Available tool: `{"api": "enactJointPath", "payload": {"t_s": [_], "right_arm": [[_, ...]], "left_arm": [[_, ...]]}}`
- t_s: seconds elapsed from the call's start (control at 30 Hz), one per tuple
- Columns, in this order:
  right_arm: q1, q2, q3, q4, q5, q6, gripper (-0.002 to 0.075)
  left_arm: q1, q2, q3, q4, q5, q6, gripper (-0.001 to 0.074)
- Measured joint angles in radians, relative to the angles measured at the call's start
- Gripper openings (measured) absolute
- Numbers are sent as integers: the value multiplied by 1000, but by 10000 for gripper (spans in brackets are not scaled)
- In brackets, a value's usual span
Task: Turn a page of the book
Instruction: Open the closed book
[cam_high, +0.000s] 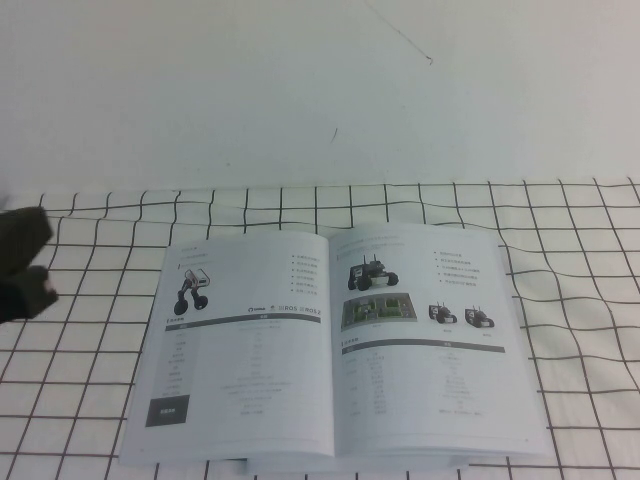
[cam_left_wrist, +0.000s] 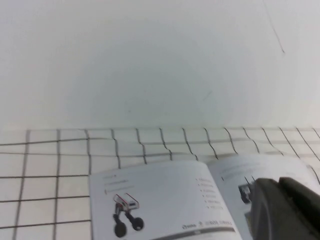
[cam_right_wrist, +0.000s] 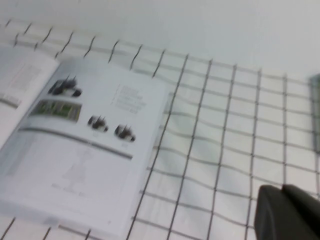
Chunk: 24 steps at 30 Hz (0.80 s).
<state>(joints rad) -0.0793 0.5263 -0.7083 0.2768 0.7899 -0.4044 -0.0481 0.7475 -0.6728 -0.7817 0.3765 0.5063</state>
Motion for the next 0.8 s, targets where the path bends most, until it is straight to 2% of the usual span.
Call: {"api": "enactJointPath", "payload": {"t_s": [0.13, 0.3, 0.37, 0.6, 0.8], "right_arm": [[0, 133, 0, 84, 37, -94, -2], [0, 291, 0, 213, 98, -272, -2], [0, 355, 0, 255, 108, -330, -2], [26, 602, 0, 365, 52, -453, -2], [156, 774, -50, 355, -81, -464, -2]], "left_arm": [[0, 169, -86, -146, 152, 157, -3], [-24, 372, -188, -192, 266, 200, -2], [-66, 452, -213, -171, 237, 200, -2], [-306, 638, -238, -1, 4, 111, -2], [-355, 835, -241, 84, -55, 28, -2]]}}
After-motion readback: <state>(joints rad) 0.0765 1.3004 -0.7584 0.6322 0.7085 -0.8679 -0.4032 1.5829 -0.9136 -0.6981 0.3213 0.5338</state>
